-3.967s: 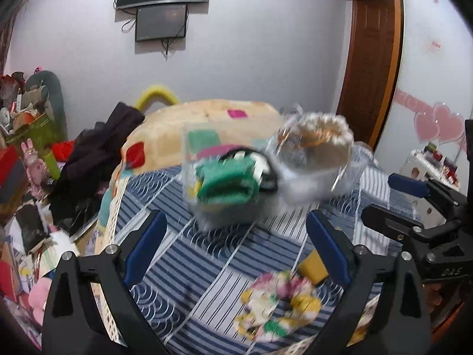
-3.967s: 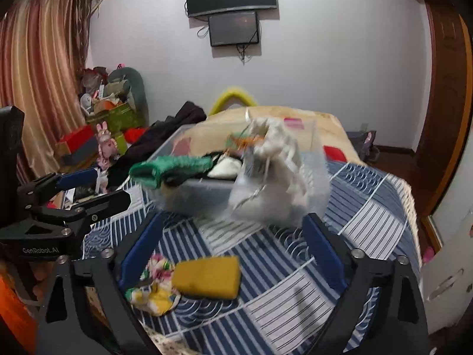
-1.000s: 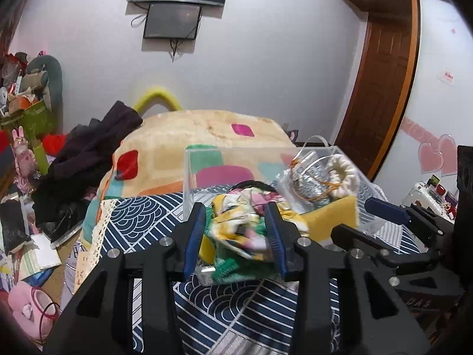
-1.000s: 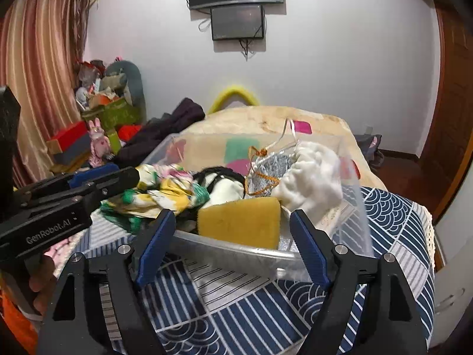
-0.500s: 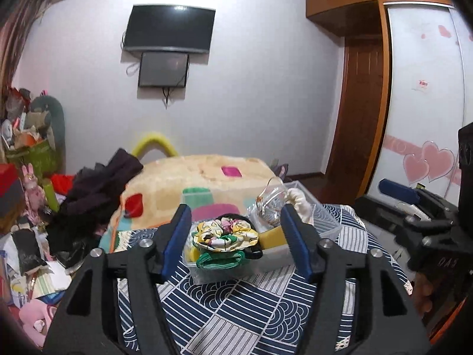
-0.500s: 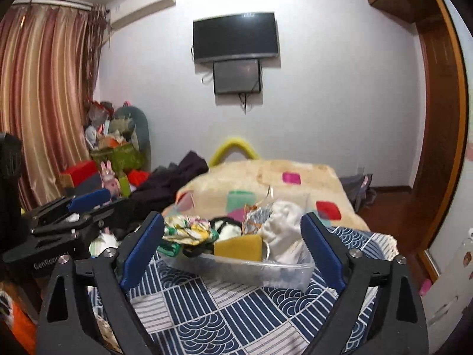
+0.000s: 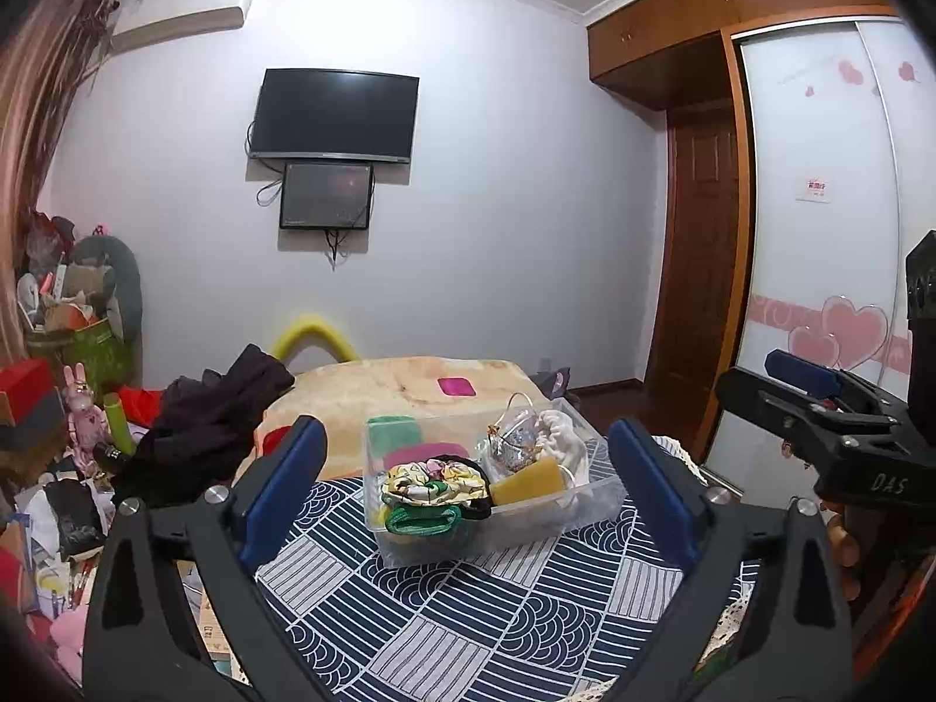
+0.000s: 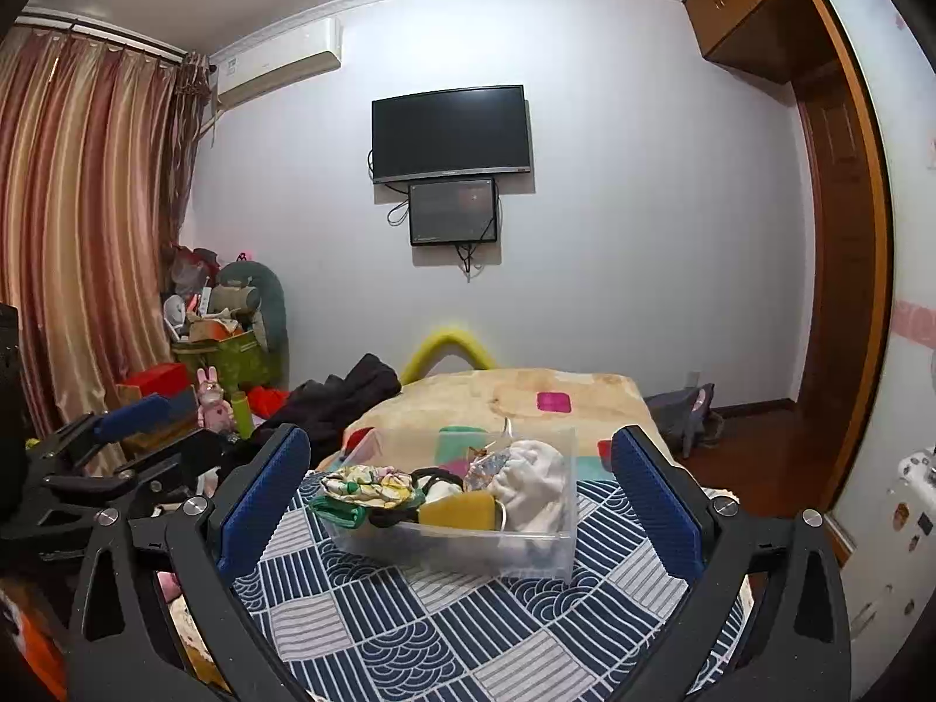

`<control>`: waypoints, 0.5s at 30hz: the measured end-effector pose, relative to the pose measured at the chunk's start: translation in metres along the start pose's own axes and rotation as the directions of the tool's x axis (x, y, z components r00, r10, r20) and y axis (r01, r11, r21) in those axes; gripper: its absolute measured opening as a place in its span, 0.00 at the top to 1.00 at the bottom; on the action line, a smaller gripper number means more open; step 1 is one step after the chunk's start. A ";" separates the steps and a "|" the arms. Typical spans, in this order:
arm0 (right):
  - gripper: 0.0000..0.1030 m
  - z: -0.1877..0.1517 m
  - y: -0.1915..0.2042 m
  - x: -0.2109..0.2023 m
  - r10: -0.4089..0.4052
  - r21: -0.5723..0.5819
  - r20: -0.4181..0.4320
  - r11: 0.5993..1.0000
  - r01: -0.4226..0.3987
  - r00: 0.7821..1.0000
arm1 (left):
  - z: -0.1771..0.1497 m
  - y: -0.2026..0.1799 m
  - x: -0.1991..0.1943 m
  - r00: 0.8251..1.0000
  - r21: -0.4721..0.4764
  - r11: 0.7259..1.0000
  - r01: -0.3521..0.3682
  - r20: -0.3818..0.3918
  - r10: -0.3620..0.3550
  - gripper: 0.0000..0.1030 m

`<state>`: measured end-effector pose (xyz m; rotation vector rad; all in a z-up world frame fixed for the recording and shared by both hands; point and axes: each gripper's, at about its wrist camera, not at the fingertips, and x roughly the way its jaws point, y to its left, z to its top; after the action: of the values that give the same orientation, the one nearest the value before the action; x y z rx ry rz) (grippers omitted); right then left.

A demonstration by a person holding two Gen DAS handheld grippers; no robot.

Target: Organize soft objects

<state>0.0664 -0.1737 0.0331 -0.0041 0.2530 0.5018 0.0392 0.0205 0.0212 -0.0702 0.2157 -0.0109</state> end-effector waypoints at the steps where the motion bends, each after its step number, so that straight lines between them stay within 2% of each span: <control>1: 0.00 -0.001 0.001 -0.001 -0.001 -0.001 0.000 1.000 0.001 1.000 | 0.000 -0.001 -0.001 1.000 0.002 1.000 -0.001 0.001 0.001 0.03; 15: 0.00 -0.005 0.000 -0.003 -0.002 0.008 -0.006 1.000 0.002 1.000 | -0.006 -0.004 -0.002 1.000 0.011 1.000 -0.013 0.000 0.013 0.02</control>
<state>0.0628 -0.1754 0.0293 0.0014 0.2611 0.4988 0.0361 0.0157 0.0162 -0.0577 0.2163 0.0007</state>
